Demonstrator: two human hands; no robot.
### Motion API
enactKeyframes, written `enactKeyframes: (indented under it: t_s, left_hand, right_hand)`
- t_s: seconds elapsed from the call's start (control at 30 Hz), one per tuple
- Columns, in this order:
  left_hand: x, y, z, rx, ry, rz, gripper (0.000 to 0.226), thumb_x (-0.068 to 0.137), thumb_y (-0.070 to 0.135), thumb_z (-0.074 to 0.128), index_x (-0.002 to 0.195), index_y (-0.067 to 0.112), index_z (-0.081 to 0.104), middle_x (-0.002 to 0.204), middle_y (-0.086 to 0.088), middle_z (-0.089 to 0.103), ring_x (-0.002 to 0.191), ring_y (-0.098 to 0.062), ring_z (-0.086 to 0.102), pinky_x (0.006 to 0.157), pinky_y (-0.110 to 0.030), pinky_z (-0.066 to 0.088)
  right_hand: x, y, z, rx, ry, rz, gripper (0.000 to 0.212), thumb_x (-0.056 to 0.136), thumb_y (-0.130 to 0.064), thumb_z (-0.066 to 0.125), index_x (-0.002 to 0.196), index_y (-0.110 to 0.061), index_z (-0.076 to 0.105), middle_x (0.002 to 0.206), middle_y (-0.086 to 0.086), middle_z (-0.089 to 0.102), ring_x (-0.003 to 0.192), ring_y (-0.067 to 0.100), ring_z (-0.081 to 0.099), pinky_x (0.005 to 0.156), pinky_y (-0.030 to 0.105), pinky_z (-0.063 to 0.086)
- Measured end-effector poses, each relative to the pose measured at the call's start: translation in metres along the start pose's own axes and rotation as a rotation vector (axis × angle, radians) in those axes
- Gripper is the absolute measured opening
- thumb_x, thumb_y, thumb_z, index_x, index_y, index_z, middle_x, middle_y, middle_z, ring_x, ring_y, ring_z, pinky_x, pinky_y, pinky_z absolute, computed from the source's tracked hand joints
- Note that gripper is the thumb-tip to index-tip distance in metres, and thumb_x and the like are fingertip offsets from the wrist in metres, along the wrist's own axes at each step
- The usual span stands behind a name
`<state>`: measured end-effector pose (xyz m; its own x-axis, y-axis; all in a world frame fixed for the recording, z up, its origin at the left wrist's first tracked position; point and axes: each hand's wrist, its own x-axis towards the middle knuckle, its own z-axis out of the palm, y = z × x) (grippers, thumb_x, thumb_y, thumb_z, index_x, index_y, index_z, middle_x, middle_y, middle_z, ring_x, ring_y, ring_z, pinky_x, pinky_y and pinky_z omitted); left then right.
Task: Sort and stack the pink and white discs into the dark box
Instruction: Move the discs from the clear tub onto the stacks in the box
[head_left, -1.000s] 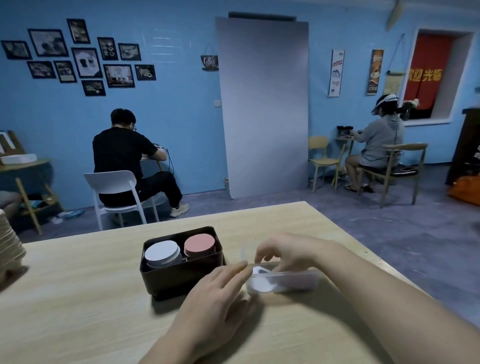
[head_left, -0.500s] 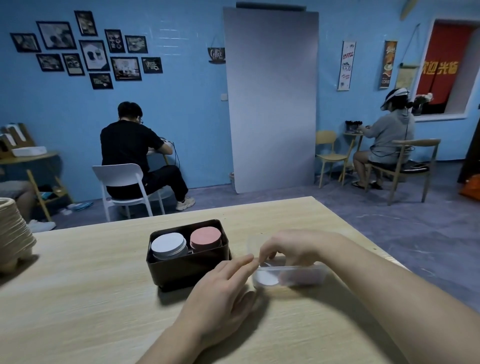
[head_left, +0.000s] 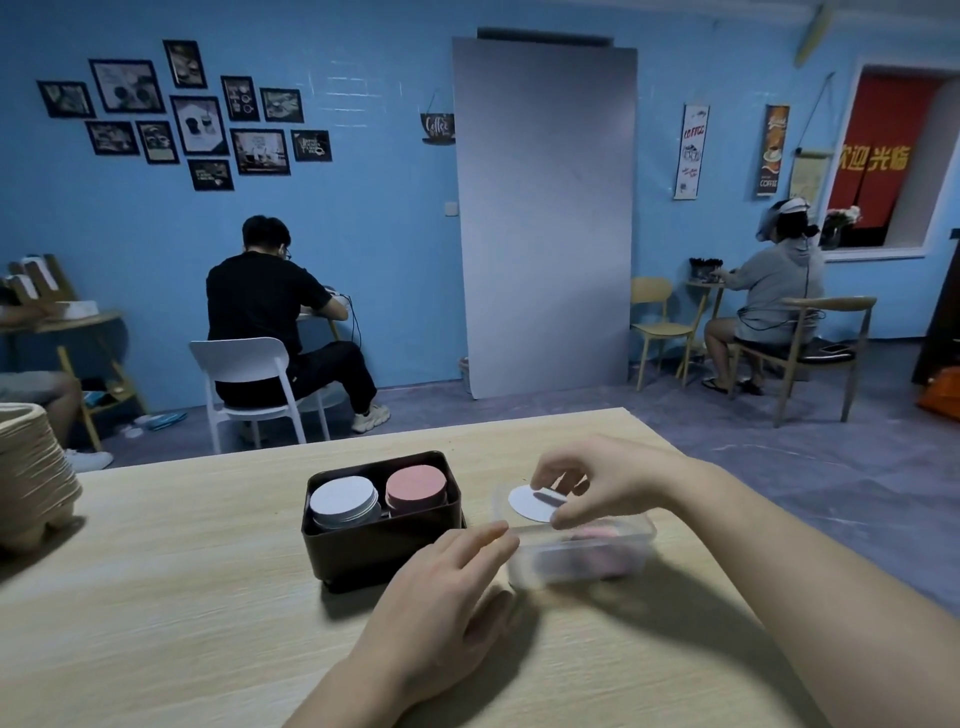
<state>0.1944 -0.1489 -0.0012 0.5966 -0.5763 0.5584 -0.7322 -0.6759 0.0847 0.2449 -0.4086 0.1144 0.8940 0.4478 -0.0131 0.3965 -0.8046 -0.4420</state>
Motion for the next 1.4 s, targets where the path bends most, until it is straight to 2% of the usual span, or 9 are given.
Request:
enactKeyframes:
  t_s: [0.17, 0.3, 0.47, 0.53, 0.63, 0.7, 1.0, 1.17, 1.4]
  left_hand:
    - [-0.002, -0.003, -0.022, 0.006, 0.049, 0.001, 0.042, 0.095, 0.039, 0.057, 0.136, 0.029, 0.054, 0.145, 0.01, 0.053, 0.128, -0.013, 0.054, 0.1, -0.031, 0.05]
    - [-0.014, -0.025, -0.052, 0.078, 0.107, -0.013, 0.033, 0.092, 0.032, 0.057, 0.123, 0.022, 0.064, 0.132, 0.008, 0.061, 0.118, -0.015, 0.058, 0.098, -0.03, 0.048]
    - [-0.04, -0.063, -0.074, 0.174, 0.116, -0.081, 0.035, 0.091, 0.031, 0.057, 0.123, 0.021, 0.065, 0.128, 0.007, 0.062, 0.115, -0.02, 0.06, 0.094, -0.035, 0.052]
    - [-0.052, -0.075, -0.079, 0.193, 0.113, -0.094, 0.038, 0.09, 0.03, 0.057, 0.126, 0.021, 0.065, 0.131, 0.007, 0.062, 0.117, -0.019, 0.059, 0.097, -0.034, 0.051]
    - [-0.07, -0.087, -0.081, 0.219, 0.148, -0.124, 0.042, 0.089, 0.03, 0.057, 0.129, 0.021, 0.064, 0.133, 0.005, 0.061, 0.119, -0.02, 0.059, 0.099, -0.034, 0.05]
    - [-0.08, -0.092, -0.078, 0.2, 0.174, -0.143, 0.044, 0.089, 0.03, 0.058, 0.131, 0.019, 0.064, 0.134, 0.004, 0.061, 0.119, -0.02, 0.06, 0.098, -0.032, 0.05]
    - [-0.091, -0.094, -0.075, 0.113, 0.204, -0.168, 0.048, 0.089, 0.032, 0.06, 0.136, 0.019, 0.06, 0.138, 0.004, 0.058, 0.122, -0.017, 0.057, 0.097, -0.029, 0.05]
    - [-0.092, -0.094, -0.073, 0.108, 0.213, -0.178, 0.047, 0.092, 0.035, 0.056, 0.137, 0.02, 0.059, 0.14, 0.005, 0.057, 0.123, -0.017, 0.056, 0.098, -0.032, 0.051]
    - [-0.092, -0.094, -0.073, 0.106, 0.219, -0.18, 0.046, 0.092, 0.036, 0.057, 0.136, 0.021, 0.06, 0.139, 0.005, 0.057, 0.123, -0.016, 0.057, 0.098, -0.032, 0.051]
  right_hand:
    - [-0.001, -0.021, -0.001, 0.071, 0.196, -0.066, 0.027, 0.079, -0.032, 0.08, 0.103, -0.033, 0.07, 0.102, -0.017, 0.07, 0.097, -0.002, 0.064, 0.087, 0.022, 0.055]
    - [0.016, -0.047, 0.009, 0.067, 0.228, -0.094, 0.03, 0.076, -0.041, 0.076, 0.104, -0.034, 0.068, 0.103, -0.018, 0.069, 0.098, 0.002, 0.064, 0.09, 0.031, 0.056]
    - [0.05, -0.084, 0.03, 0.014, 0.254, -0.121, 0.034, 0.074, -0.05, 0.073, 0.104, -0.037, 0.066, 0.106, -0.017, 0.067, 0.099, 0.006, 0.063, 0.09, 0.037, 0.056]
    - [0.064, -0.099, 0.037, -0.016, 0.262, -0.133, 0.031, 0.076, -0.051, 0.074, 0.102, -0.035, 0.066, 0.102, -0.016, 0.067, 0.096, 0.007, 0.063, 0.087, 0.036, 0.056]
    - [0.081, -0.119, 0.05, -0.083, 0.266, -0.157, 0.024, 0.079, -0.05, 0.074, 0.092, -0.032, 0.064, 0.084, -0.018, 0.06, 0.081, 0.004, 0.056, 0.075, 0.028, 0.051]
    - [0.093, -0.129, 0.06, -0.13, 0.252, -0.158, 0.022, 0.08, -0.049, 0.071, 0.089, -0.031, 0.064, 0.08, -0.016, 0.059, 0.078, 0.007, 0.055, 0.072, 0.03, 0.049]
    - [0.134, -0.147, 0.095, -0.23, 0.198, -0.169, 0.027, 0.072, -0.063, 0.056, 0.08, -0.038, 0.059, 0.082, -0.014, 0.06, 0.08, 0.007, 0.057, 0.074, 0.04, 0.057]
    - [0.139, -0.141, 0.103, -0.209, 0.222, -0.185, 0.022, 0.081, -0.058, 0.063, 0.085, -0.037, 0.064, 0.09, -0.015, 0.057, 0.085, 0.006, 0.056, 0.078, 0.037, 0.055]
    - [0.14, -0.14, 0.108, -0.205, 0.248, -0.202, 0.019, 0.089, -0.053, 0.067, 0.089, -0.035, 0.065, 0.09, -0.014, 0.057, 0.087, 0.008, 0.055, 0.076, 0.031, 0.049]
